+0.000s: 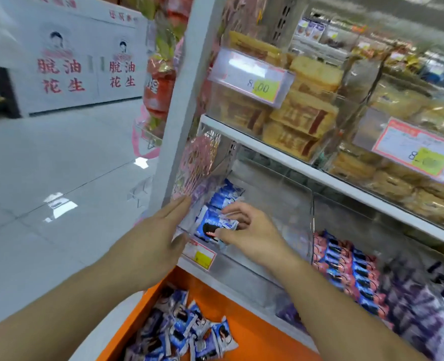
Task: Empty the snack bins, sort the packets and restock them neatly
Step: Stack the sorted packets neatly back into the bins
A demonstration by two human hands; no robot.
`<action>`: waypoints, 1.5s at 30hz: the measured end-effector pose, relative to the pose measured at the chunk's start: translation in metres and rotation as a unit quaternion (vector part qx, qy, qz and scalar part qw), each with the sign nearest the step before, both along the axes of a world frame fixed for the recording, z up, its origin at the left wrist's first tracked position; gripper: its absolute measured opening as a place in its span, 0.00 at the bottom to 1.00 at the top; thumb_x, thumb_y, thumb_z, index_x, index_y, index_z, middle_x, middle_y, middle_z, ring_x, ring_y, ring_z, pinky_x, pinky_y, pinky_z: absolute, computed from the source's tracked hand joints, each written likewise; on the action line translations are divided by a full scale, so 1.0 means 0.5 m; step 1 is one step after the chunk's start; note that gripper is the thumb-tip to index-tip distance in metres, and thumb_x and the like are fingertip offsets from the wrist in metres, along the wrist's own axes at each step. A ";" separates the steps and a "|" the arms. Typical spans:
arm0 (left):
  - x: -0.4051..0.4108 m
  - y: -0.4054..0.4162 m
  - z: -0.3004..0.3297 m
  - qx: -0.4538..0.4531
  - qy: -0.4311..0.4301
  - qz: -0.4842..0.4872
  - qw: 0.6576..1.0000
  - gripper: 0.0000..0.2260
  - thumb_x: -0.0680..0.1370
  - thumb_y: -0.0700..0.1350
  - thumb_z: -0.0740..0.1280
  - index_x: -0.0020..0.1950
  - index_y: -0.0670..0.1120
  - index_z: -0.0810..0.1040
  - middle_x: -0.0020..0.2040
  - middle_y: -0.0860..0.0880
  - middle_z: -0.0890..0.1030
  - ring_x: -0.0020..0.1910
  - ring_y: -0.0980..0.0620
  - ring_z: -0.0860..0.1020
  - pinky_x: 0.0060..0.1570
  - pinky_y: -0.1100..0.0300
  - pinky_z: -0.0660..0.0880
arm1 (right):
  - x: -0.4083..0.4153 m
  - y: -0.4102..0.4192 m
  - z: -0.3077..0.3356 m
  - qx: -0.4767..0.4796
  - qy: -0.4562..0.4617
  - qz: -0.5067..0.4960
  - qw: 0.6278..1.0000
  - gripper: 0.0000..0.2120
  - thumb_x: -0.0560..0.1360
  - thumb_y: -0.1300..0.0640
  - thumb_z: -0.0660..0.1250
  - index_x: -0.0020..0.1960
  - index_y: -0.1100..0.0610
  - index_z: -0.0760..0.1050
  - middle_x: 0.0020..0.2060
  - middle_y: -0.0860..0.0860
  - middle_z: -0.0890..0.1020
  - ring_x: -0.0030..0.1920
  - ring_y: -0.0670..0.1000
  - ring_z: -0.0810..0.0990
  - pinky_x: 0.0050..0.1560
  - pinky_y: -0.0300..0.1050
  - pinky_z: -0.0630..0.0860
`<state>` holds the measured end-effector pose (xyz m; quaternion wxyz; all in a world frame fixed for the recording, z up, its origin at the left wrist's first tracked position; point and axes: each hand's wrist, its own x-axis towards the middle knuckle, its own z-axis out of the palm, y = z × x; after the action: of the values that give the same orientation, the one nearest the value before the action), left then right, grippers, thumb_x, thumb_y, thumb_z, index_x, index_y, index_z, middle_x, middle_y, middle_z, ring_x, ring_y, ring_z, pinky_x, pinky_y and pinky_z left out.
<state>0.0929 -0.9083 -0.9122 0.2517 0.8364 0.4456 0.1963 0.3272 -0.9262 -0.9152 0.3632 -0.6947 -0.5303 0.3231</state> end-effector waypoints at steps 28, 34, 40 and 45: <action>-0.005 0.010 -0.022 0.013 -0.037 0.001 0.999 0.34 0.84 0.55 0.62 0.81 0.69 0.43 0.77 0.74 0.44 0.80 0.62 0.59 0.73 0.67 0.55 | 0.002 0.019 -0.036 -0.052 -0.068 0.066 0.994 0.05 0.70 0.58 0.82 0.44 0.50 0.89 0.37 0.50 0.87 0.37 0.44 0.81 0.44 0.42 0.80; -0.004 0.010 -0.023 0.010 -0.032 0.009 0.999 0.33 0.84 0.55 0.62 0.81 0.70 0.43 0.79 0.72 0.45 0.80 0.62 0.58 0.73 0.67 0.54 | -0.011 0.021 -0.033 -0.031 -0.086 0.050 0.995 0.06 0.69 0.55 0.83 0.44 0.48 0.89 0.35 0.50 0.85 0.33 0.41 0.76 0.34 0.33 0.72; -0.004 0.007 -0.019 0.002 -0.028 0.011 1.000 0.33 0.84 0.55 0.62 0.81 0.70 0.44 0.78 0.72 0.45 0.79 0.62 0.60 0.74 0.65 0.58 | 0.011 0.021 -0.032 -0.049 -0.054 0.022 0.997 0.15 0.64 0.53 0.87 0.48 0.45 0.88 0.36 0.47 0.81 0.35 0.43 0.78 0.42 0.41 0.76; -0.005 0.006 -0.018 -0.005 -0.028 0.012 1.000 0.34 0.84 0.55 0.63 0.81 0.70 0.44 0.78 0.72 0.45 0.78 0.61 0.63 0.75 0.63 0.61 | 0.002 0.020 -0.028 -0.044 -0.099 0.027 0.994 0.11 0.67 0.52 0.85 0.49 0.47 0.89 0.38 0.44 0.82 0.34 0.37 0.76 0.33 0.29 0.70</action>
<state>0.0905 -0.9053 -0.9210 0.2659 0.8238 0.4495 0.2206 0.3281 -0.9162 -0.9290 0.2688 -0.7239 -0.5675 0.2858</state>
